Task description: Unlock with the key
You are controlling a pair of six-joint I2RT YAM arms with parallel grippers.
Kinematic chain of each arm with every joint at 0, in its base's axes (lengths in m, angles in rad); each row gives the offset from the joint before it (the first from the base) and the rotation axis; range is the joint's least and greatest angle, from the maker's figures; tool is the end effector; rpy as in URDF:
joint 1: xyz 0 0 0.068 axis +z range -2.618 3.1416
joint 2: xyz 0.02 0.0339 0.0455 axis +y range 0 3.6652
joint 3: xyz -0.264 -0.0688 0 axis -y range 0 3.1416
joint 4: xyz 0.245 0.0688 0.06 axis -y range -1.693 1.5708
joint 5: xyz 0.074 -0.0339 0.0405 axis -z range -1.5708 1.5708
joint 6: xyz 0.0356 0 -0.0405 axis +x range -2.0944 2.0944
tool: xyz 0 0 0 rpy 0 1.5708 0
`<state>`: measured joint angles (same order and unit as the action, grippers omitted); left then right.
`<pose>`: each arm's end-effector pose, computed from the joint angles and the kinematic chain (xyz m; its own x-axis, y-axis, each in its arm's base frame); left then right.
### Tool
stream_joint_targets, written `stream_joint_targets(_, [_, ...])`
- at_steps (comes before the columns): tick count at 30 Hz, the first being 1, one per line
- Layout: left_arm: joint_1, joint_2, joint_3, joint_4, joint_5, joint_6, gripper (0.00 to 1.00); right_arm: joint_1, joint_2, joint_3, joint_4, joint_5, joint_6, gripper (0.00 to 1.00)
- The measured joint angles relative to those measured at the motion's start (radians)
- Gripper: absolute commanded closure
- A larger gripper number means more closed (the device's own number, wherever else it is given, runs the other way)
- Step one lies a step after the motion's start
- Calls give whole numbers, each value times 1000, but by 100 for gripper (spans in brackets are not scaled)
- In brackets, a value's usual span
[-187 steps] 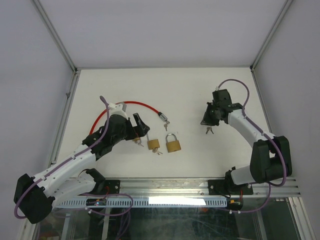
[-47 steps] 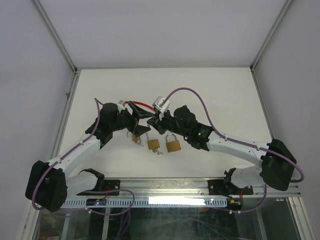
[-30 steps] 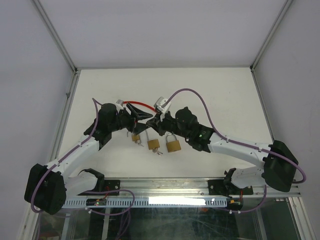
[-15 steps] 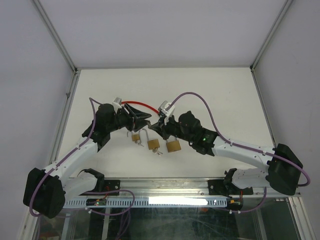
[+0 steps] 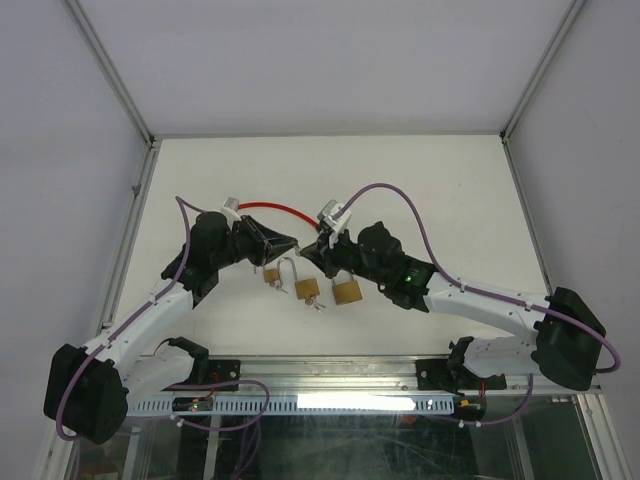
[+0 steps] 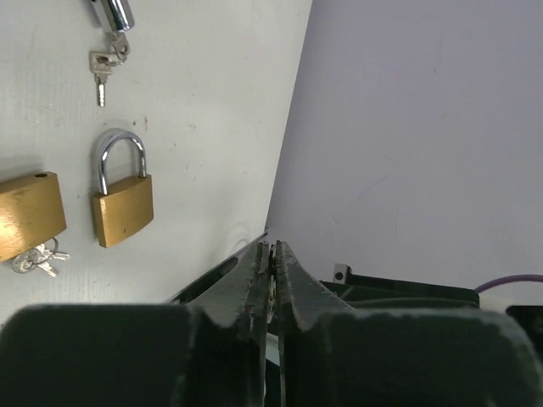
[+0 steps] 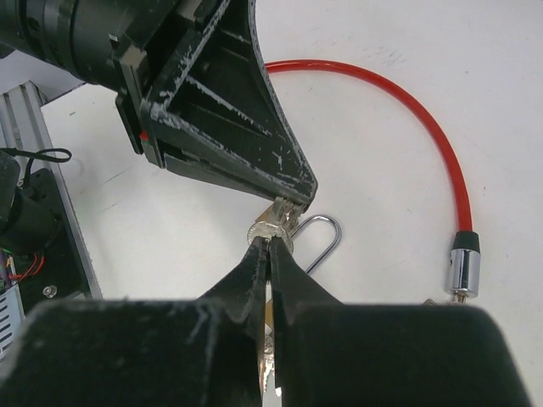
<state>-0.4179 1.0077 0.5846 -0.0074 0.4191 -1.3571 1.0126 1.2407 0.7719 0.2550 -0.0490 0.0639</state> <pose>0.1988 -0.1041 0.2464 -0.7735 -0.6333 -0.0268 -0.2224 0.3107 -0.9241 0.1506 0.2445 0.2828 -0.1679 -0.1484 -0.9746 -0.8636 0.4989 0.0728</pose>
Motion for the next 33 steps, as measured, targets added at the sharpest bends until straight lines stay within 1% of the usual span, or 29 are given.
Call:
stream_joint_targets(2, [0,-8,0,-25,-21,40,100,0,0,0,9,0,7,99])
stream_joint_targets(3, [0,-10,0,-30,-26,54,100,0,0,0,10,-1,11,96])
stream_joint_targets(5, [0,-17,4,-31,-35,95,100,0,0,0,6,0,23,82])
stream_joint_targets(7, [-1,-25,16,-34,-48,152,100,1,-5,0,3,0,40,72])
stream_joint_targets(11, [0,-37,46,-37,-66,286,100,-1,-51,0,-28,0,66,49])
stream_joint_targets(13, [0,-50,61,-33,-68,363,100,-11,-80,0,-34,-11,84,42])
stream_joint_targets(14, [0,-58,64,-26,-66,393,100,-19,-97,0,-34,-21,96,41])
stream_joint_targets(18, [0,-94,69,39,-22,508,100,-78,-139,0,-5,-91,165,39])
stream_joint_targets(22, [0,-111,70,119,43,573,100,-124,-136,0,33,-156,224,41])
stream_joint_targets(27, [0,-116,70,212,124,592,100,-162,-103,0,94,-239,270,47])
stream_joint_targets(33, [0,-119,70,293,185,586,100,-211,-47,0,194,-338,337,51])
